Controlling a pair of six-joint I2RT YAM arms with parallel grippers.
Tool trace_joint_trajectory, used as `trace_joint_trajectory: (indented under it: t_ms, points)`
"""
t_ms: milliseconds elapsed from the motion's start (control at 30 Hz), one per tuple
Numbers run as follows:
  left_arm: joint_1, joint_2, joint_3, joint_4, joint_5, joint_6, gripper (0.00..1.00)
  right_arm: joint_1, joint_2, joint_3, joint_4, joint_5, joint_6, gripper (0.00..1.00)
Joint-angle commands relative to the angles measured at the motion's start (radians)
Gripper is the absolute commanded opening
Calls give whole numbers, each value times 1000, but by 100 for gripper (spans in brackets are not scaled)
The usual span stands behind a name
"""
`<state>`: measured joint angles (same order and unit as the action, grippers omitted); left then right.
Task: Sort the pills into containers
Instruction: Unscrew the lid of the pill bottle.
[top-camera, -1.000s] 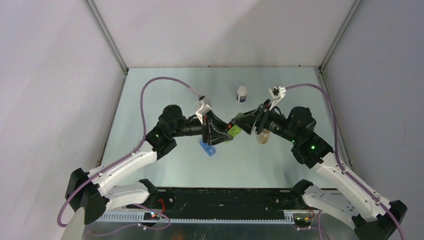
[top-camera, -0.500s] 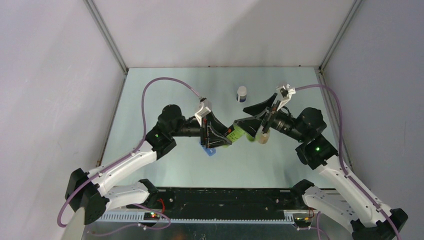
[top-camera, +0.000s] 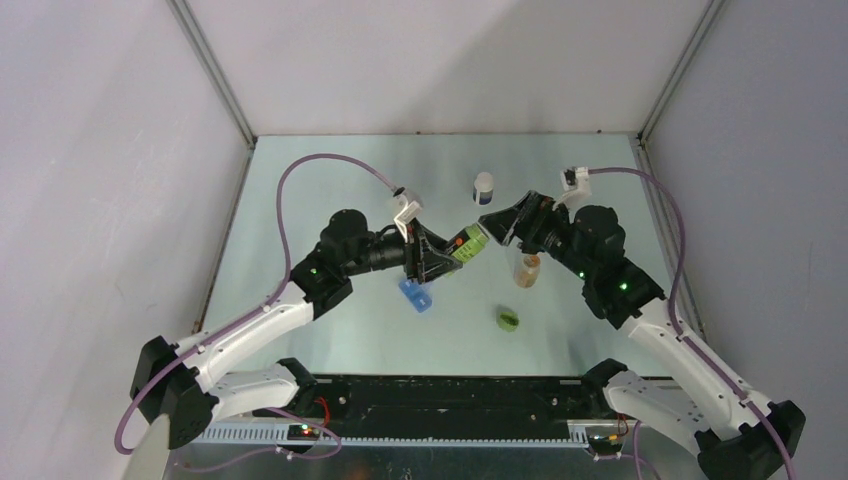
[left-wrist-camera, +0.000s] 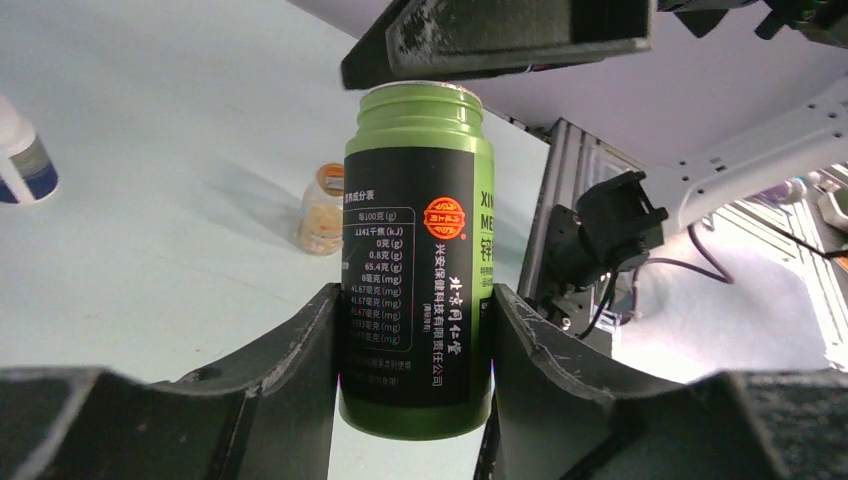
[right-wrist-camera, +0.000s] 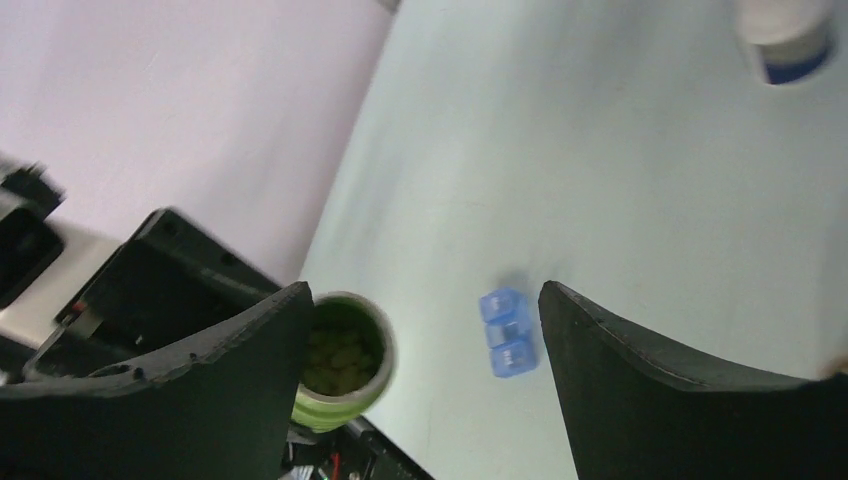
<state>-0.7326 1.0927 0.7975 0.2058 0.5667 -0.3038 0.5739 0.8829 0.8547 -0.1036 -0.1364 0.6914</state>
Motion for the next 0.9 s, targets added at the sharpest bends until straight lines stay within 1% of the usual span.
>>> trace_joint_trajectory:
  t_ms: [0,100,167,300,500,567,733,867]
  points:
    - [4,-11,-6,5,-108,37,0,-62,-34,14,-120,135,57,86]
    - [5,-12,-10,-8,-133,43,0,-80,-37,14,-192,178,58,84]
    - [5,-14,-14,-21,-153,48,0,-82,-30,14,-233,180,58,83]
    - [4,-21,-23,-57,-198,57,0,-82,11,14,-284,135,37,80]
    - [4,-62,-65,-111,-288,61,0,-76,99,-6,-277,30,9,73]
    - [4,-78,-82,-131,-319,58,0,-56,122,-16,-270,29,18,72]
    - [4,-122,-127,-167,-391,35,0,36,175,-28,-243,101,64,71]
    - [4,-155,-154,-197,-431,6,0,98,236,-33,-219,129,100,69]
